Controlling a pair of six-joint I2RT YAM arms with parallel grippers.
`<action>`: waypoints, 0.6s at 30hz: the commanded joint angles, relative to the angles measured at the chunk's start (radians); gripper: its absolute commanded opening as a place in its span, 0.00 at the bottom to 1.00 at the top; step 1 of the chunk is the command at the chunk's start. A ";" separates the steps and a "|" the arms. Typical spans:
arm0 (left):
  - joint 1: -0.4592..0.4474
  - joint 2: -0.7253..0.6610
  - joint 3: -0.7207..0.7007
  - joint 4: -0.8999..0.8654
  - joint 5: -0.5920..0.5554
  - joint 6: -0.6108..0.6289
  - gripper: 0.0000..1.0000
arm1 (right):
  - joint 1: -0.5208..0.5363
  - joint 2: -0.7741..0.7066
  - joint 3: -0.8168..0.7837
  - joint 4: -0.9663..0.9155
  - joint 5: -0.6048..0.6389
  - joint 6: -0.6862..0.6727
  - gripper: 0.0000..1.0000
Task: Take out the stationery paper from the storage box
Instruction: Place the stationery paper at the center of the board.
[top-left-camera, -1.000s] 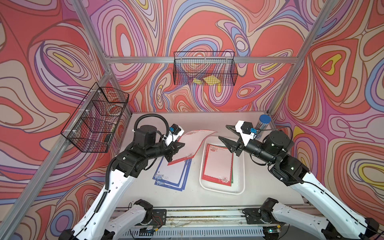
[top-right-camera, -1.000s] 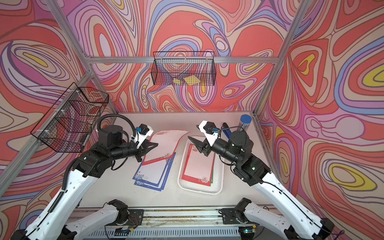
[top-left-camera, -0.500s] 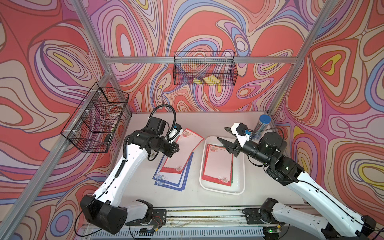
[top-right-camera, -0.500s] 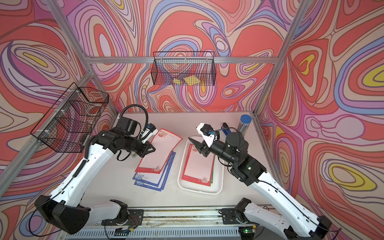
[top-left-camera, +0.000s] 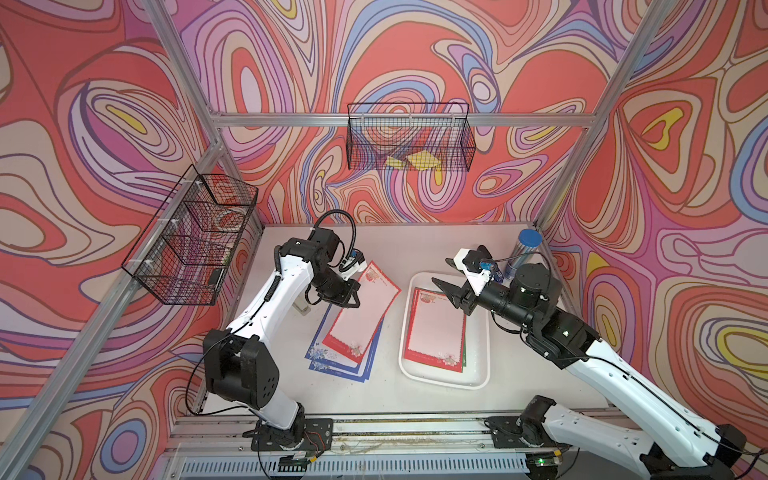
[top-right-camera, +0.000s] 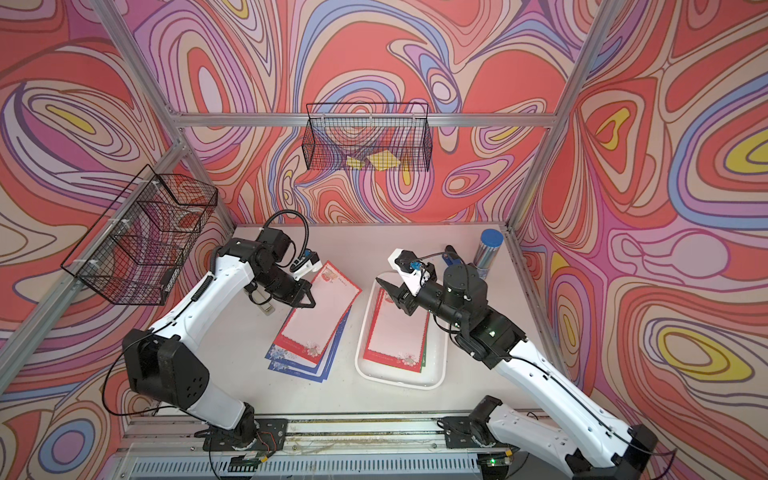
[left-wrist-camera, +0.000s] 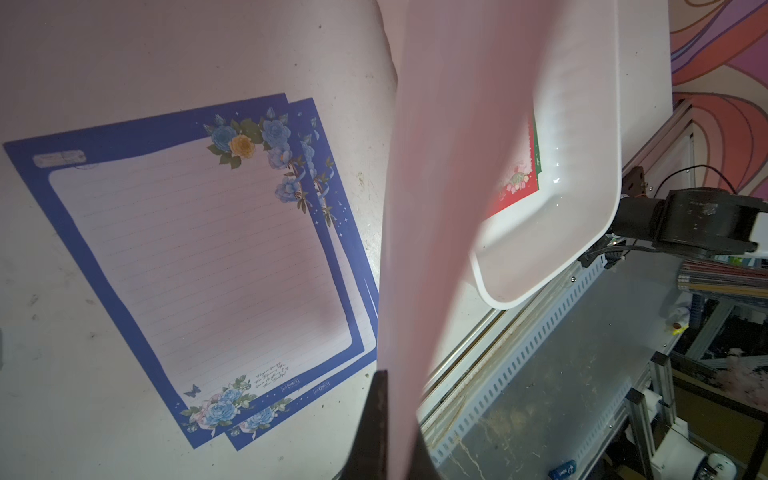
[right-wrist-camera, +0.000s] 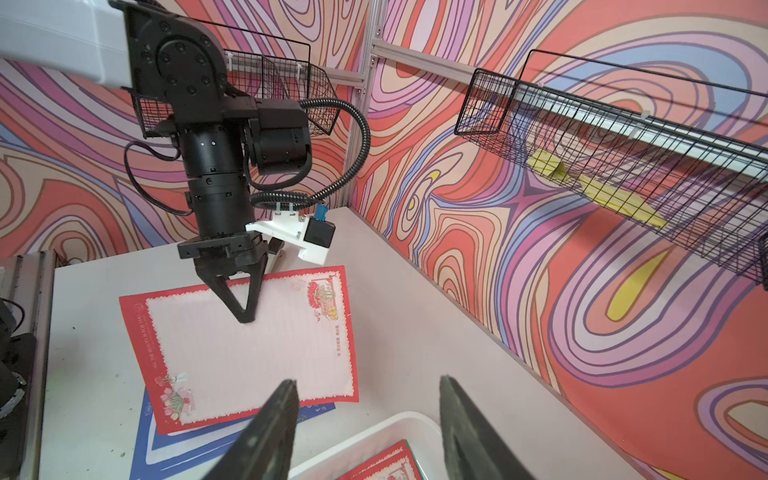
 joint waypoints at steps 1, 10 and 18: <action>0.022 0.039 0.021 -0.078 0.060 0.038 0.00 | 0.006 0.013 -0.011 -0.002 -0.023 0.013 0.57; 0.100 0.108 0.015 -0.089 0.128 0.060 0.00 | 0.006 0.055 -0.003 0.005 -0.037 0.023 0.56; 0.122 0.177 0.022 -0.097 0.137 0.070 0.00 | 0.006 0.082 0.003 0.005 -0.055 0.022 0.55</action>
